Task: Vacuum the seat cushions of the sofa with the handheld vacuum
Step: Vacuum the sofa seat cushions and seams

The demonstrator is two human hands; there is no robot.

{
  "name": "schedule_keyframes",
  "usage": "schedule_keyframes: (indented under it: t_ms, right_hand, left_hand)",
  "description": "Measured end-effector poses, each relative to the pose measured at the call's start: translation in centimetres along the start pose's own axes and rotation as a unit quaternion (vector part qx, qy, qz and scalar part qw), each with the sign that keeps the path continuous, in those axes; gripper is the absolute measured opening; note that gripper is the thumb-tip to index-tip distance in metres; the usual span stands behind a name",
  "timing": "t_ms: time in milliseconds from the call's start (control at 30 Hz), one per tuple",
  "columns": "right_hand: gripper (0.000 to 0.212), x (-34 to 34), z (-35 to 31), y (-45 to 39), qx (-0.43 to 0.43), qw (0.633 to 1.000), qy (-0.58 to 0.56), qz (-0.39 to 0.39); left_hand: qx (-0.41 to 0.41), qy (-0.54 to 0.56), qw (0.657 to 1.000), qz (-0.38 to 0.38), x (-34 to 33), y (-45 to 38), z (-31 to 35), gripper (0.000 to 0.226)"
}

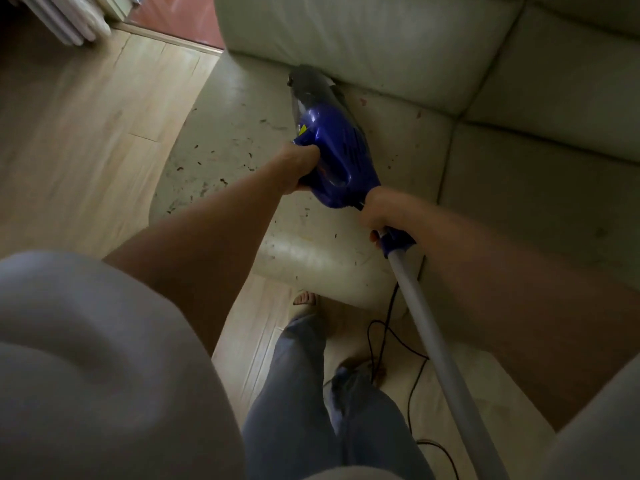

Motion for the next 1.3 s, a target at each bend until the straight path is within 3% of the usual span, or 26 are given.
schedule_keyframes:
  t_ms: [133, 267, 900, 1167, 1300]
  right_hand:
    - [0.03, 1.9, -2.3, -1.3, -0.011, 1.0, -0.013, -0.011]
    - [0.016, 1.6, -2.1, -2.0, -0.013, 0.999, -0.048, -0.017]
    - [0.01, 0.1, 8.9, 4.6, 0.016, 0.988, -0.153, 0.009]
    - [0.019, 0.2, 5.4, 1.3, -0.021, 0.995, -0.099, -0.005]
    - [0.014, 1.1, 3.0, -0.1, -0.03, 0.994, -0.104, -0.025]
  left_hand:
    - [-0.006, -0.014, 1.0, 0.005, 1.1, -2.3, 1.9, 0.038]
    - [0.013, -0.003, 1.0, -0.008, 1.3, -2.0, 1.9, 0.037]
    - [-0.007, -0.012, 1.0, -0.028, -6.0, 6.4, 2.7, 0.037]
    - [0.018, 0.002, 0.999, -0.039, -4.5, 1.7, 0.6, 0.042]
    - [0.022, -0.019, 0.998, -0.049, -3.3, -1.0, 1.3, 0.04]
Point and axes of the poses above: each hand's wrist, its own y-axis away from the middle knuckle, its own x-axis out of the back of the hand, z = x × y, the point moved 2 cm from there along -y, towards the middle knuckle, and after that the axes turned 4 degrees about -x, right-handed, at the moved point
